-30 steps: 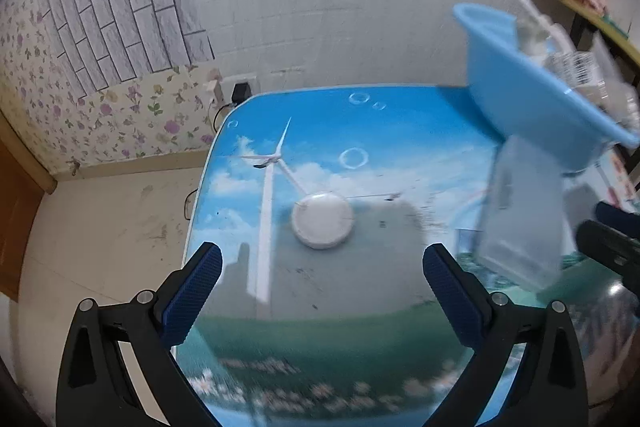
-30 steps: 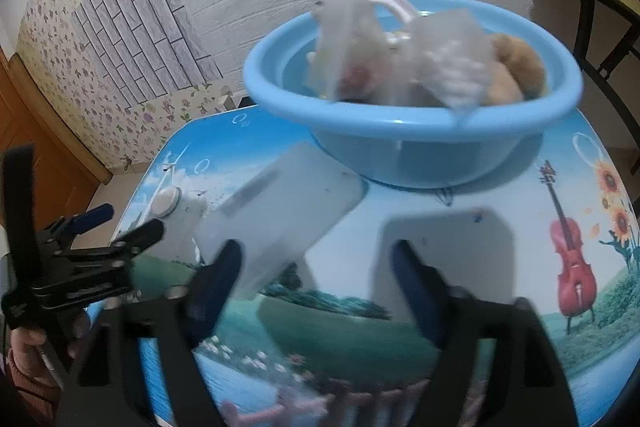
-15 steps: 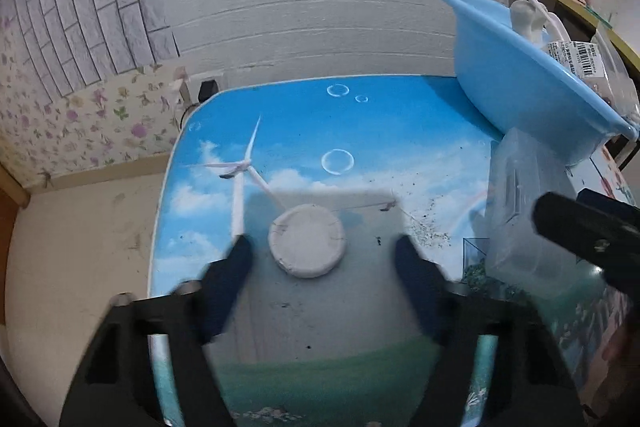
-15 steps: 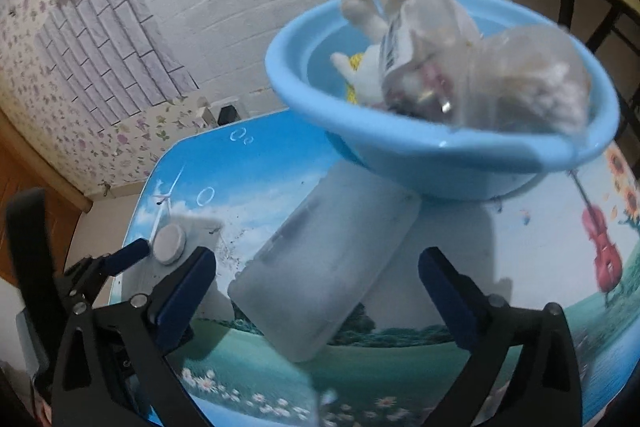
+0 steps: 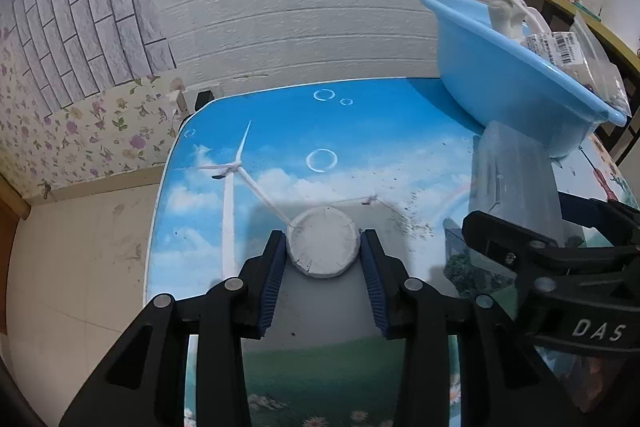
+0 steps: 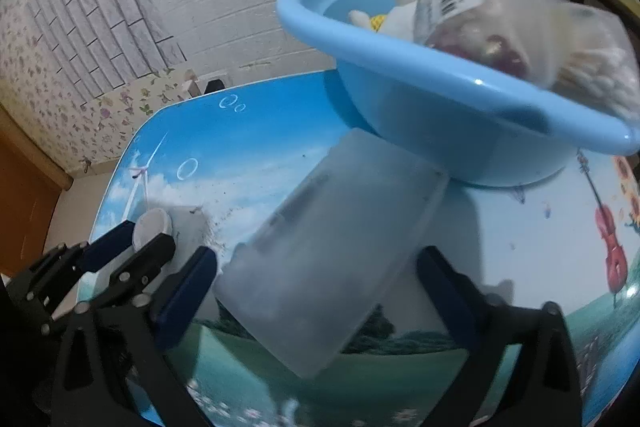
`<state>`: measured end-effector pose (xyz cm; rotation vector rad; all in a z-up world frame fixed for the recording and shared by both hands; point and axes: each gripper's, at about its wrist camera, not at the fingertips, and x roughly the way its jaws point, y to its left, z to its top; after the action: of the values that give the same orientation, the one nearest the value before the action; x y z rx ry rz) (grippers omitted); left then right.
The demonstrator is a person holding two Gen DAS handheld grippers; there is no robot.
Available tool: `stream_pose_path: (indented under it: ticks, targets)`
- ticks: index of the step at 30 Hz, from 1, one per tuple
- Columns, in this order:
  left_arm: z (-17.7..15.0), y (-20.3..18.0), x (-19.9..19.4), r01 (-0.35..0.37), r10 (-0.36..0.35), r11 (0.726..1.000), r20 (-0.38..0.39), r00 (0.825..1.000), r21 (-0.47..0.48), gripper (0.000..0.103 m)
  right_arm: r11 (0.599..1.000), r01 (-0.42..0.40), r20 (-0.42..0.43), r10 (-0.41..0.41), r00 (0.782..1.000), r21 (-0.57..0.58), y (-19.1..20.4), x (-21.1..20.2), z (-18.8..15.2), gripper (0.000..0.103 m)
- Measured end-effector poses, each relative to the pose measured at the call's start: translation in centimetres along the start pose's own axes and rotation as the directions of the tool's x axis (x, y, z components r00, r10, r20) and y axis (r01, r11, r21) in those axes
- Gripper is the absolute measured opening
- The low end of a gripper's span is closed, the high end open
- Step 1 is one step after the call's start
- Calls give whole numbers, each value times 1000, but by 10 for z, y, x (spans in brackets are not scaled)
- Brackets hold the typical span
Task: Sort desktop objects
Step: 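Grasp the round white lid with left tool while right tool grasps the clear box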
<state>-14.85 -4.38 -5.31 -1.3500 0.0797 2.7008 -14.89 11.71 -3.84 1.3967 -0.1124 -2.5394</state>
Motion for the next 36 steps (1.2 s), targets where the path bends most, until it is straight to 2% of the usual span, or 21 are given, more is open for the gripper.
stream_pose_path:
  ticks: [6,16,19,21,31,36]
  targets:
    - [-8,-15,-8,-1,1,1000,0,1000,19,36,997,-65,-3,65,998,-31,-11,-12,-12,83]
    - [-19,-47,-21,7,-6,1000,-22,1000,23,36,989,-115,0,115,993,-92,-33,-36,-29,71]
    - [-23,-55,-24,24,-24,1000,-24,999,-2,36,988,-127,-7,126,992,-92,-47,-43,-36,70]
    - [-26,-62,-26,9,-9,1000,-23,1000,-2,36,988,-130,-14,129,991,-81,-58,-47,-41,68]
    - [-32,-89,-39,10,-10,1000,-19,1000,-7,36,985,-140,56,146,988,-104,-108,-76,-65,67]
    - [-35,-93,-42,19,-19,1000,-27,999,-20,37,987,-132,59,137,989,-90,-128,-80,-71,67]
